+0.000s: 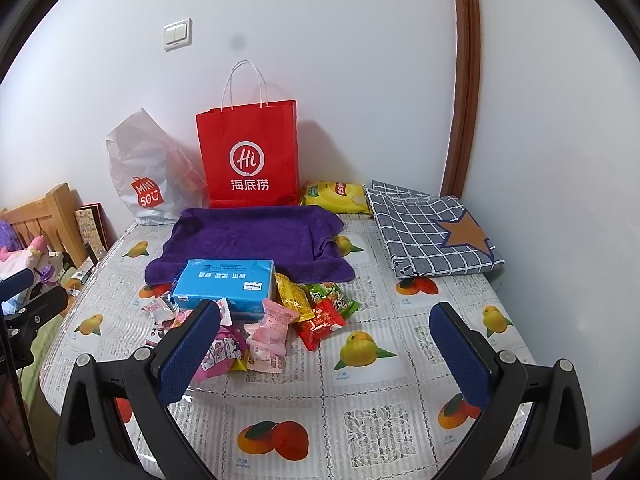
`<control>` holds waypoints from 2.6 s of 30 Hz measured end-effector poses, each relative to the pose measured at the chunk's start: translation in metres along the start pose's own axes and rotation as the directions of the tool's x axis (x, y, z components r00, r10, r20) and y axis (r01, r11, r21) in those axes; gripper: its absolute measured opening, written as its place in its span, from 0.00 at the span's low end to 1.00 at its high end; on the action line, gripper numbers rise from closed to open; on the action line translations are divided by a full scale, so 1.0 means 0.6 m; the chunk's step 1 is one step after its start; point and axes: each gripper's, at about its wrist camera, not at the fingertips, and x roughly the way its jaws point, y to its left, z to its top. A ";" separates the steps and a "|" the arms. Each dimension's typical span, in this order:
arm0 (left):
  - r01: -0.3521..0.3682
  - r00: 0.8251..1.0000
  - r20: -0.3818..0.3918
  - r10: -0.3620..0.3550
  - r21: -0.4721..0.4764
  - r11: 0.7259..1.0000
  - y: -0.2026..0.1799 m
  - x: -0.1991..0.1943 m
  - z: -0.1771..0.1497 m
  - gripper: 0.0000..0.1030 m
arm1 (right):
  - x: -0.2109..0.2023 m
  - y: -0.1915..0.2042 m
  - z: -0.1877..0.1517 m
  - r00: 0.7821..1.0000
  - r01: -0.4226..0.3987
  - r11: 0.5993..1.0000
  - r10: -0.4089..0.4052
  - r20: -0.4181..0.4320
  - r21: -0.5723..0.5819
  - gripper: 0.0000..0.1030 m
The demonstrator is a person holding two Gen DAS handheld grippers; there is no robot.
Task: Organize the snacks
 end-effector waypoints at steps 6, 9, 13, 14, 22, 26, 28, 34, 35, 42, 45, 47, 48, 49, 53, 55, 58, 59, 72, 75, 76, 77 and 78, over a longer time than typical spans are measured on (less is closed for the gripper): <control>-0.001 1.000 0.000 0.001 0.001 1.000 -0.001 0.000 0.000 1.00 | 0.000 0.000 -0.003 1.000 -0.004 1.000 0.004 0.001 0.000 1.00; 0.000 1.000 0.001 0.000 0.000 1.000 -0.001 0.000 0.000 1.00 | 0.000 0.001 -0.003 1.000 -0.004 1.000 0.004 0.000 -0.002 1.00; -0.002 1.000 0.001 0.002 0.002 1.000 -0.002 0.000 0.000 1.00 | 0.000 0.002 -0.005 1.000 -0.005 1.000 0.005 0.001 -0.002 1.00; -0.002 1.000 0.002 0.002 0.001 1.000 -0.001 0.000 0.000 1.00 | 0.000 0.002 -0.005 1.000 -0.004 1.000 0.004 0.001 -0.002 1.00; 0.000 1.000 0.000 0.000 0.000 1.000 -0.003 -0.001 -0.001 1.00 | 0.000 0.002 -0.007 1.000 -0.006 1.000 0.006 0.002 0.001 1.00; -0.002 1.000 -0.001 0.002 0.001 1.000 -0.004 -0.001 0.000 1.00 | -0.001 0.001 -0.008 1.000 -0.007 1.000 0.007 0.002 -0.003 1.00; 0.000 1.000 0.000 0.000 0.001 1.000 -0.004 -0.001 -0.001 1.00 | -0.001 0.001 -0.007 1.000 -0.008 1.000 0.008 0.002 -0.001 1.00; -0.002 1.000 0.000 0.002 0.001 1.000 -0.004 -0.001 -0.001 1.00 | -0.002 0.002 -0.008 1.000 -0.010 1.000 0.010 0.002 -0.002 1.00; -0.001 1.000 0.000 0.001 0.002 1.000 -0.004 -0.001 0.000 1.00 | -0.002 0.002 -0.007 1.000 -0.010 1.000 0.010 0.002 -0.002 1.00; -0.002 1.000 0.001 0.002 0.001 1.000 -0.005 -0.001 -0.002 1.00 | -0.001 0.003 -0.008 1.000 -0.010 1.000 0.010 0.002 -0.001 1.00; -0.002 1.000 0.001 0.002 0.000 1.000 -0.005 -0.002 -0.001 1.00 | 0.000 0.003 -0.008 1.000 -0.011 1.000 0.011 0.002 -0.002 1.00; -0.001 1.000 0.000 0.001 0.002 1.000 -0.005 -0.001 -0.001 1.00 | -0.001 0.003 -0.009 1.000 -0.012 1.000 0.012 0.005 -0.004 1.00; -0.002 1.000 -0.001 0.002 0.003 1.000 -0.006 -0.001 -0.001 1.00 | -0.001 0.003 -0.010 1.000 -0.013 1.000 0.013 0.004 -0.004 1.00; -0.002 1.000 0.000 0.002 0.002 1.000 -0.005 -0.001 -0.002 1.00 | -0.001 0.003 -0.010 1.000 -0.013 1.000 0.013 0.004 -0.004 1.00; -0.002 1.000 0.001 0.002 0.002 1.000 -0.006 -0.001 -0.002 1.00 | -0.001 0.003 -0.012 1.000 -0.016 1.000 0.016 0.004 -0.003 1.00; -0.014 1.000 -0.002 0.014 -0.001 1.000 -0.007 0.000 -0.003 1.00 | 0.000 0.002 -0.013 1.000 -0.022 1.000 0.022 0.004 -0.001 1.00; -0.034 0.999 -0.010 0.034 -0.005 0.999 -0.007 0.005 -0.009 1.00 | 0.003 0.001 -0.015 0.999 -0.036 0.999 0.036 0.000 0.007 1.00; -0.045 0.999 -0.015 0.045 -0.007 0.999 -0.006 0.007 -0.011 1.00 | 0.005 0.000 -0.016 0.999 -0.038 0.999 0.038 0.000 0.009 1.00; -0.122 0.987 -0.106 0.122 0.003 0.993 0.016 0.084 -0.045 1.00 | 0.083 -0.015 -0.042 0.997 0.020 0.999 -0.018 -0.077 0.028 1.00; -0.098 0.986 -0.134 0.097 -0.002 0.995 0.024 0.108 -0.053 1.00 | 0.109 -0.023 -0.053 0.995 0.001 1.000 0.001 -0.096 0.020 1.00; -0.092 0.986 -0.142 0.090 -0.008 0.996 0.028 0.117 -0.056 1.00 | 0.120 -0.025 -0.057 0.995 0.004 1.000 -0.002 -0.102 0.020 1.00; -0.089 0.985 -0.150 0.087 -0.011 0.996 0.030 0.125 -0.057 1.00 | 0.130 -0.028 -0.060 0.994 0.009 1.000 -0.006 -0.111 0.023 1.00; -0.080 0.984 -0.164 0.077 -0.012 0.997 0.033 0.135 -0.056 1.00 | 0.142 -0.031 -0.063 0.992 0.014 1.000 -0.011 -0.124 0.027 0.99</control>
